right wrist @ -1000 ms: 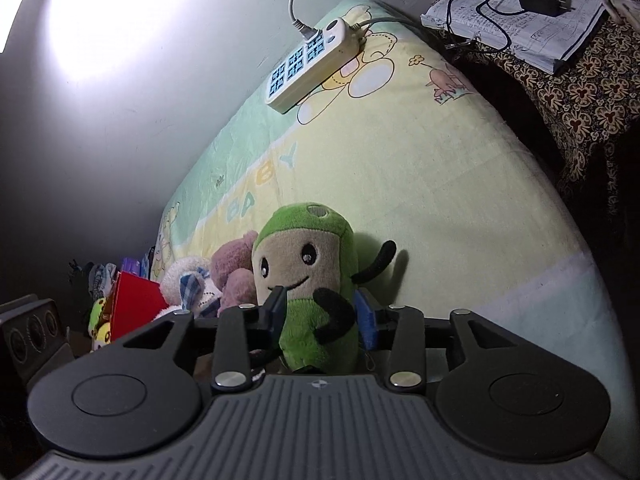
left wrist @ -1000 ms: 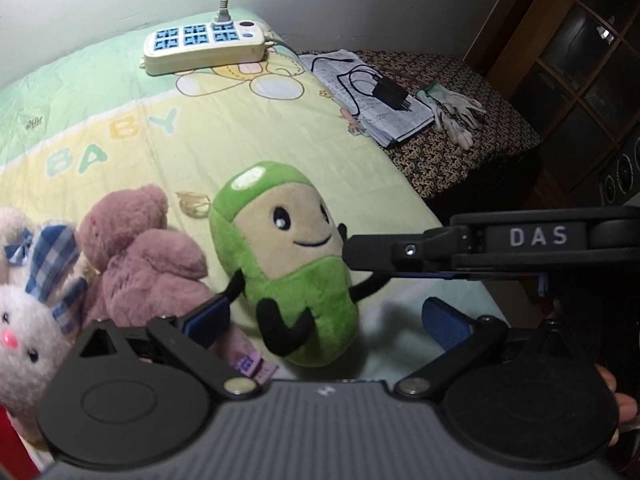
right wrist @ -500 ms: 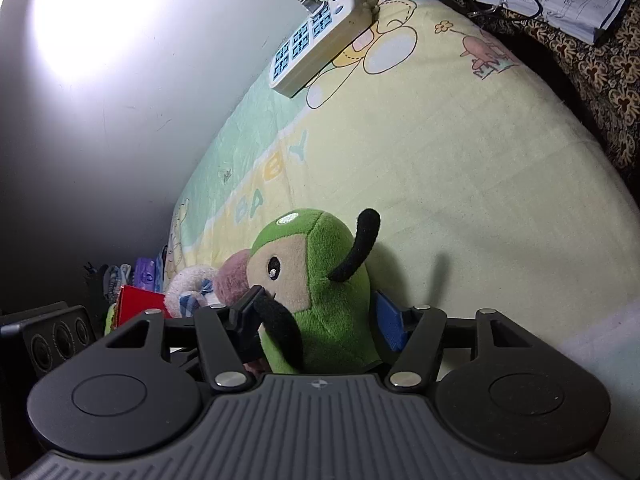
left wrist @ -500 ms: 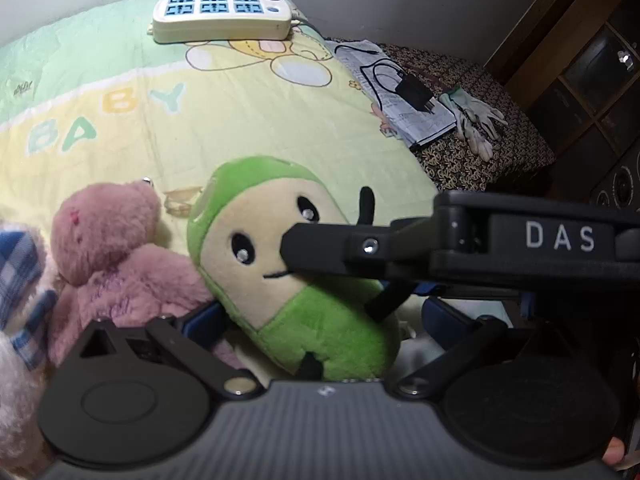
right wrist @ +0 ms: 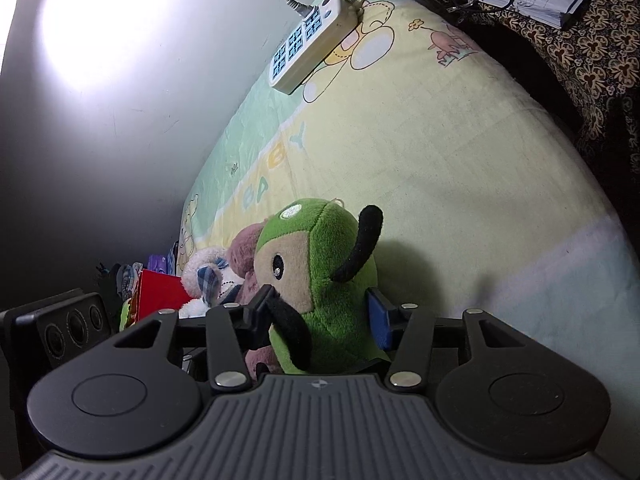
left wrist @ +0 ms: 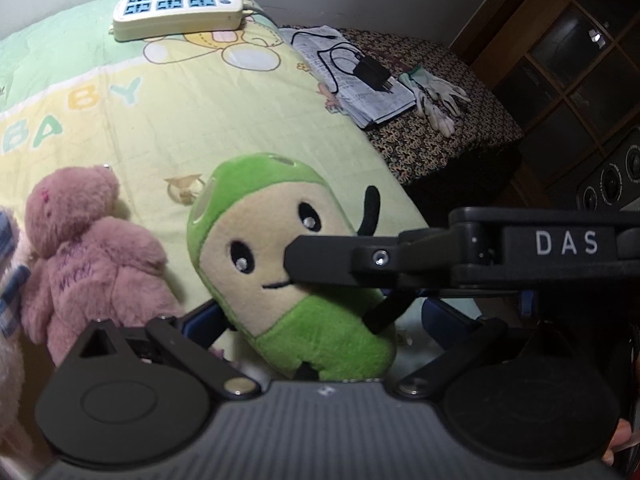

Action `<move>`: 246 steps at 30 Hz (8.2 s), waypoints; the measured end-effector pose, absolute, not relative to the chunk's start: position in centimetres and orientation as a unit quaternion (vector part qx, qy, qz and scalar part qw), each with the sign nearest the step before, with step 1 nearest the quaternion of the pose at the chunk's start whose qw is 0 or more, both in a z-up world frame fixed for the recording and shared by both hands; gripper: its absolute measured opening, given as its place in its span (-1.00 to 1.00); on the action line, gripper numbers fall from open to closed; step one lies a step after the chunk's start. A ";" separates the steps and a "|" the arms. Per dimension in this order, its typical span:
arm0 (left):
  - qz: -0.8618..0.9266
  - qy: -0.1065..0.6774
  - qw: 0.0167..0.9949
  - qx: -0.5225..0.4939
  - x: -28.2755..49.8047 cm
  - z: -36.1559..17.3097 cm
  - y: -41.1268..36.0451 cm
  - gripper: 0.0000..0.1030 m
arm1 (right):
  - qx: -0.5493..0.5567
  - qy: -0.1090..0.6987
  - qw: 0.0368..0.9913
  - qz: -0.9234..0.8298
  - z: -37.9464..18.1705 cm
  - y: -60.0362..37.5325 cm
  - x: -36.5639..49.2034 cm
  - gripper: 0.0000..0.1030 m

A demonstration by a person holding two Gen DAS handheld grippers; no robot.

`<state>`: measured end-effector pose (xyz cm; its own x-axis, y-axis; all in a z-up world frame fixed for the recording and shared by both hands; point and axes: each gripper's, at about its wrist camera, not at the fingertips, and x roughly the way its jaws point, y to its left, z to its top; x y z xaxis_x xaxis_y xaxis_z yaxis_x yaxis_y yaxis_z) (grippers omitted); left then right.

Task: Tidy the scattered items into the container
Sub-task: 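Lift the green bean plush with the right gripper toward the red box, then lower the green bean plush into the box beside the tiger, then open the right gripper and withdraw it from the box, then reach the right gripper to the pink teddy bear on the bed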

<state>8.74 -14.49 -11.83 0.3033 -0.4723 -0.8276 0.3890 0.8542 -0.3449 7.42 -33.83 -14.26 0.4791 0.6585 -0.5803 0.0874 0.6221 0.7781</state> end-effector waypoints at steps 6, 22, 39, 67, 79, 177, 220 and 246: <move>-0.282 0.525 0.803 -0.024 5.9 -10.2 -14.1 0.98 | 0.388 0.478 0.764 0.193 -12.6 -33.0 4.8 0.01; -0.249 0.508 0.821 -0.074 -1.2 -6.3 -1.3 0.98 | 0.329 0.488 0.765 0.261 -8.9 -20.5 0.1 0.01; -0.209 0.409 0.885 -0.080 -6.6 0.4 13.0 0.98 | 0.309 0.421 0.779 0.348 -2.6 -7.1 -1.9 0.00; -0.203 0.409 0.888 -0.052 1.4 -3.4 22.3 0.99 | 0.367 0.396 0.785 0.305 -6.8 1.2 4.0 0.00; -0.184 0.436 0.880 -0.039 1.9 -5.4 23.3 0.98 | 0.278 0.424 0.811 0.292 -7.0 4.2 4.6 0.02; -0.006 0.487 0.873 0.028 -0.4 -5.8 18.9 0.99 | 0.176 0.384 0.874 0.242 -5.0 1.7 1.1 -0.19; 0.021 0.420 0.907 0.019 -1.9 -1.2 9.8 0.99 | 0.225 0.373 0.863 0.255 -7.5 -13.6 1.8 -0.01; -0.146 0.505 0.851 -0.006 3.4 -11.3 -5.9 0.99 | 0.231 0.450 0.845 0.175 -14.0 -25.6 4.6 -0.03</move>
<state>3.37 -5.85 -11.34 0.4479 -0.2556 -0.8568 0.2427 0.9570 -0.1586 4.58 -25.57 -13.95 0.5336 0.5044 -0.6788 -0.0882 0.8315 0.5485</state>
